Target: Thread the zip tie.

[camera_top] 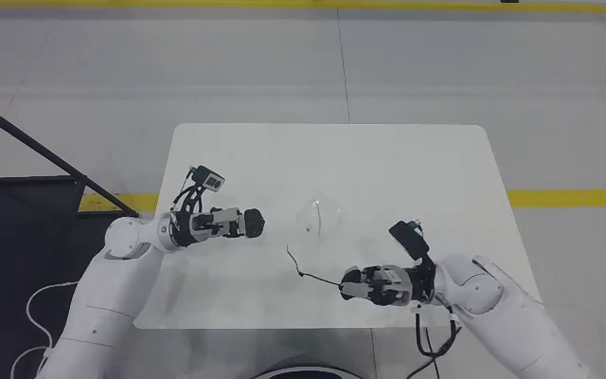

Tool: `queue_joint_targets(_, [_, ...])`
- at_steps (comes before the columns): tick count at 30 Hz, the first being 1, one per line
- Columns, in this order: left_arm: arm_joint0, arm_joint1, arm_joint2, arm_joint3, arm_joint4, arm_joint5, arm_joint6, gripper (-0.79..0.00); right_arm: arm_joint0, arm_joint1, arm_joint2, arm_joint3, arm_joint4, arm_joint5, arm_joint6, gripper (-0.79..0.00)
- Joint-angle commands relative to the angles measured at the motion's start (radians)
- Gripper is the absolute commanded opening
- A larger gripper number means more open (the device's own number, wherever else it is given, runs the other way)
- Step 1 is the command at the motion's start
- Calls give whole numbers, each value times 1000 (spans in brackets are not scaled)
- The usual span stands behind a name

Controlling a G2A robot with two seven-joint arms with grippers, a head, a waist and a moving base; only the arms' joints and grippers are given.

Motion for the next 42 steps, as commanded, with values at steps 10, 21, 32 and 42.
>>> queue_joint_targets(10, [37, 10, -50, -21, -17, 5, -2, 0, -124, -13, 65, -269, -604, 503, -324, -785])
queue_joint_targets(21, [56, 10, -54, -53, -1, 13, 40, 0, -115, -23, 52, -284, -686, 622, -293, -785])
queue_joint_targets(32, [93, 17, -95, -75, 2, 28, 71, 0, -26, -71, -74, -387, -1120, 1012, -116, -785])
queue_joint_targets(42, [93, 17, -95, -75, 2, 28, 71, 0, 49, -113, -147, -423, -1374, 1185, 163, -785])
